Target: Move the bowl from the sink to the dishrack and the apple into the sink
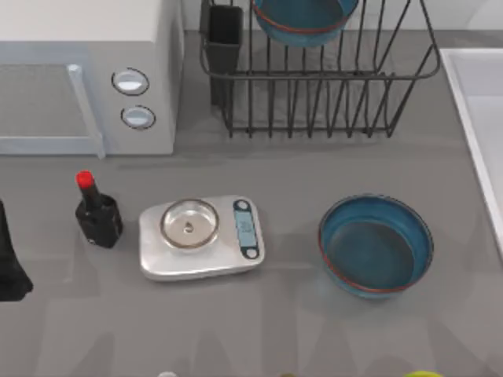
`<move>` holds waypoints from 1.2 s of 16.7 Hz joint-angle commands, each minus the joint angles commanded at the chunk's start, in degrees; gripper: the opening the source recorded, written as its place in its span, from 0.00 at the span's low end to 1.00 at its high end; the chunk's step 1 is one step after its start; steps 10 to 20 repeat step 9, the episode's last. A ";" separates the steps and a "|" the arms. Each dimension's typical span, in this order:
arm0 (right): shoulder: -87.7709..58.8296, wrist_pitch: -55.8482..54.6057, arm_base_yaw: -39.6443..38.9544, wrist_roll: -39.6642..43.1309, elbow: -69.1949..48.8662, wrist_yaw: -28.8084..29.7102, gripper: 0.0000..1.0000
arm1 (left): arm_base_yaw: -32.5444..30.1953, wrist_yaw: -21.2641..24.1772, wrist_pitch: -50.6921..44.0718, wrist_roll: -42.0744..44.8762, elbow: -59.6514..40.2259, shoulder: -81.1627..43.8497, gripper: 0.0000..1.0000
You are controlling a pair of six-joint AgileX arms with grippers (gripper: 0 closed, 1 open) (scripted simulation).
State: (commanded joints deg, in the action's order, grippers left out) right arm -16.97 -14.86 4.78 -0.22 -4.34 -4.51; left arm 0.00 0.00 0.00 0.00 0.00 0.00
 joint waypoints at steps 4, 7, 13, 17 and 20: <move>13.28 11.60 -3.65 0.16 3.33 3.43 1.00 | 0.00 0.00 0.00 0.00 0.00 0.00 1.00; 16.97 14.86 -4.78 0.22 4.34 4.51 1.00 | 0.00 0.00 0.00 0.00 0.00 0.00 1.00; 16.97 14.86 -4.78 0.22 4.34 4.51 1.00 | 0.00 0.00 0.00 0.00 0.00 0.00 1.00; 16.97 14.86 -4.78 0.22 4.34 4.51 1.00 | 0.00 0.00 0.00 0.00 0.00 0.00 1.00; 16.97 14.86 -4.78 0.22 4.34 4.51 1.00 | 0.00 0.00 0.00 0.00 0.00 0.00 1.00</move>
